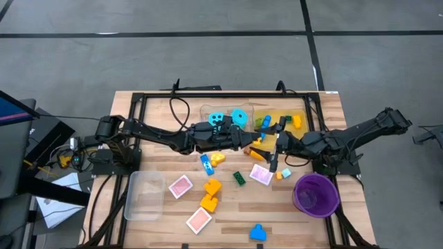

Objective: Pick & Place Toys
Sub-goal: Put the yellow game piece into the yellow bin

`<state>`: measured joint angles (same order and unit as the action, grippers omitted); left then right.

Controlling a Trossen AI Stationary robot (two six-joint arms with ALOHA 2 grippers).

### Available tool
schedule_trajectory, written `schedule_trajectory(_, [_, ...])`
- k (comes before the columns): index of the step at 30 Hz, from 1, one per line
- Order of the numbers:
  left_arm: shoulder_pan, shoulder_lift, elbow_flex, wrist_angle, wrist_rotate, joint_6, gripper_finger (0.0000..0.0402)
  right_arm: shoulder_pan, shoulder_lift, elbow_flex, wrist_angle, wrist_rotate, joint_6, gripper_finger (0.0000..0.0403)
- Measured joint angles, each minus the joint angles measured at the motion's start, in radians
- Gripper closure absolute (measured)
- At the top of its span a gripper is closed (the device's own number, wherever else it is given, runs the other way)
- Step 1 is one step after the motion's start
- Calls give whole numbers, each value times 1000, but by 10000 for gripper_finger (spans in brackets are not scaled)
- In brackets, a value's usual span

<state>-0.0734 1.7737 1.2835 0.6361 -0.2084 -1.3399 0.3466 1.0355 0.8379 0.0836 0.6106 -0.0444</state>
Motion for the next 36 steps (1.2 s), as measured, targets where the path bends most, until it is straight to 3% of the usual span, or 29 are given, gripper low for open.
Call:
schedule_trajectory(10, [0,0,0,0,1,0,269,0,0,0,1,0,0,153])
schedule_trajectory(19, [0,0,0,-6,1,-9,269,0,0,0,-5,0,-9,262])
schedule_trajectory(24, [0,0,0,-8,1,-6,261,0,0,0,-5,0,-5,264])
schedule_trajectory(32, [-1,0,0,-10,3,54,216,0,-5,0,-21,45,47,261])
schedule_trajectory(36, [8,-9,-1,-46,76,151,196,0,-32,0,-91,46,94,265])
